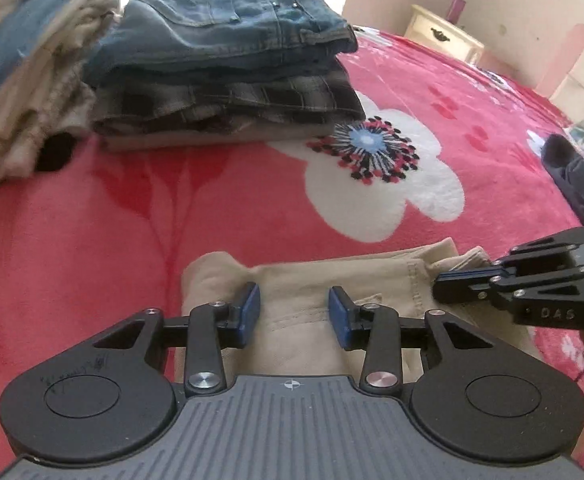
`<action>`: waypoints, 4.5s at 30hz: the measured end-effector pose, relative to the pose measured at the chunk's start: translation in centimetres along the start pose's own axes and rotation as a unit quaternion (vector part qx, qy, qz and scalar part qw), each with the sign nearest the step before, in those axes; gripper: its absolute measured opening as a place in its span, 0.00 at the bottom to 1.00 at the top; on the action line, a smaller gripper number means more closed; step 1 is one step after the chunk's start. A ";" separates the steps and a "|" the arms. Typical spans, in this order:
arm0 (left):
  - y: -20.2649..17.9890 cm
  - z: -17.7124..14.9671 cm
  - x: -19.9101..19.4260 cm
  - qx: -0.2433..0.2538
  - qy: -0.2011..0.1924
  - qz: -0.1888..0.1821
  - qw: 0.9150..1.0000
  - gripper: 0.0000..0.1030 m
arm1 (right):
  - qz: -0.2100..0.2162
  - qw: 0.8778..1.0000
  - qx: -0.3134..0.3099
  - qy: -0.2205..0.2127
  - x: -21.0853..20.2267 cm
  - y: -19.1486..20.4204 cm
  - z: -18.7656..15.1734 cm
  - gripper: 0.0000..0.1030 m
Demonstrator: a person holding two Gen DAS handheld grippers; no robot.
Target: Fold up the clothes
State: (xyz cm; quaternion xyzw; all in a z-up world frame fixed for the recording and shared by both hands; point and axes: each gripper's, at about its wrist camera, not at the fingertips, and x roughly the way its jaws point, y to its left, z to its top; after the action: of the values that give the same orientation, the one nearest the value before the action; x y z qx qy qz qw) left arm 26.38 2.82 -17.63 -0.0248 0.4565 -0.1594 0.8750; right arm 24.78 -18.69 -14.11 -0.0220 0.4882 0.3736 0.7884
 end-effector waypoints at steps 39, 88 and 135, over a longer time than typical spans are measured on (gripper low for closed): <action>5.2 -9.6 -3.1 -0.202 0.062 -0.103 0.972 0.64 | 0.158 0.944 0.290 -0.002 2.5 -4.8 -6.0 0.74; 3.3 16.0 -6.4 -0.051 -0.142 -0.051 0.987 0.51 | 0.113 0.958 0.211 -0.160 -3.5 -4.9 22.2 0.30; 2.5 15.9 3.0 0.051 -0.120 0.106 0.986 0.75 | -0.080 0.983 -0.061 -0.153 6.6 0.2 34.8 0.28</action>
State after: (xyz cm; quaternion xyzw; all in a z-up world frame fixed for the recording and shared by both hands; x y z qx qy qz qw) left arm 41.45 2.71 -11.20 0.0499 0.3397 -0.0845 0.9354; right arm 52.52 -0.88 -1.04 -0.0520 0.3350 0.3372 0.8783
